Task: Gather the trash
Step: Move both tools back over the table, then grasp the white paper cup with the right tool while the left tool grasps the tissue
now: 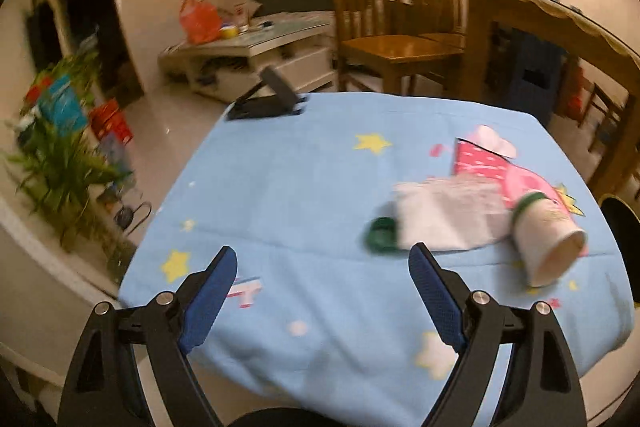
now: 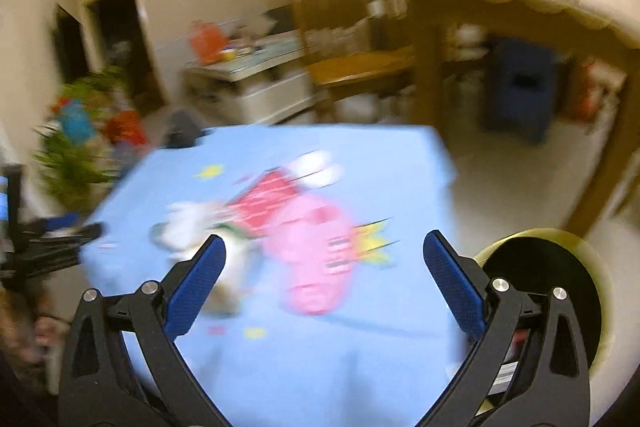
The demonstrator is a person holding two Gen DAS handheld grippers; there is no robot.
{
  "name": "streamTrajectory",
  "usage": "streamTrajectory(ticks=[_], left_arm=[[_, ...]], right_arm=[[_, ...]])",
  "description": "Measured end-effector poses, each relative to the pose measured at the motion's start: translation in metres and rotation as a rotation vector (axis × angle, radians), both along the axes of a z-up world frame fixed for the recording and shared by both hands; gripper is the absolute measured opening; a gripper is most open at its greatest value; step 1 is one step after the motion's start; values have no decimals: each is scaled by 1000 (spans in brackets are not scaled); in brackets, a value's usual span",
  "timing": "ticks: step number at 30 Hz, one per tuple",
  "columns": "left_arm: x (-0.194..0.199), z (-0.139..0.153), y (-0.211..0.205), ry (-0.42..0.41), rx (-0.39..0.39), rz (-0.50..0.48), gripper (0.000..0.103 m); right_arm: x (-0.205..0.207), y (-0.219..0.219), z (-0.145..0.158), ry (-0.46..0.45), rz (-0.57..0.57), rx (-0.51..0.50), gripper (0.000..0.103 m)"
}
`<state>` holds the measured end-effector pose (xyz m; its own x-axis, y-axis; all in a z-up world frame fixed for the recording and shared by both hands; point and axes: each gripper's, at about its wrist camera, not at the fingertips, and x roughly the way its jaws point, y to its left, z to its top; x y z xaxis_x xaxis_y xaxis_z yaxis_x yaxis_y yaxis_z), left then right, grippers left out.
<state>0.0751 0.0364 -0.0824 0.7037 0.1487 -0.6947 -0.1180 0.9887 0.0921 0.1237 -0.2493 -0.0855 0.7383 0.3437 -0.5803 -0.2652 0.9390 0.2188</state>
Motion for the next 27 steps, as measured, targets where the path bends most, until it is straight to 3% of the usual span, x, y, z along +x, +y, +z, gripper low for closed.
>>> streamTrajectory(ticks=[4, 5, 7, 8, 10, 11, 14, 16, 18, 19, 21, 26, 27], left_arm=[[-3, -2, 28, -9, -47, 12, 85], [-3, -3, 32, -8, -54, 10, 85], [-1, -9, 40, -1, -77, 9, 85], [1, -13, 44, 4, -88, 8, 85], [2, -21, 54, 21, -109, 11, 85], [3, -24, 57, 28, -119, 13, 85], [3, -33, 74, 38, -140, 30, 85], [4, -39, 84, 49, -147, 42, 85], [5, -45, 93, 63, -157, 53, 85], [6, -47, 97, 68, -163, 58, 85], [7, -51, 103, 73, -174, 64, 85], [13, -55, 97, 81, -172, 39, 85], [15, -55, 94, 82, -169, 28, 85]], right_arm=[[38, 12, -31, 213, 56, 253, 97], [54, 10, -42, 320, 87, 389, 97], [82, 12, -62, 510, 139, 562, 97], [98, 22, -74, 627, 141, 580, 97], [119, 42, -89, 775, 129, 490, 98], [124, 49, -92, 802, 137, 462, 98], [145, 77, -86, 826, 166, 330, 98], [150, 102, -84, 842, 189, 169, 96], [145, 127, -81, 818, 206, -38, 86], [145, 130, -76, 805, 210, -77, 84], [144, 131, -68, 785, 226, -50, 58], [135, 109, -54, 712, 213, 59, 58], [134, 102, -48, 659, 200, 109, 58]])
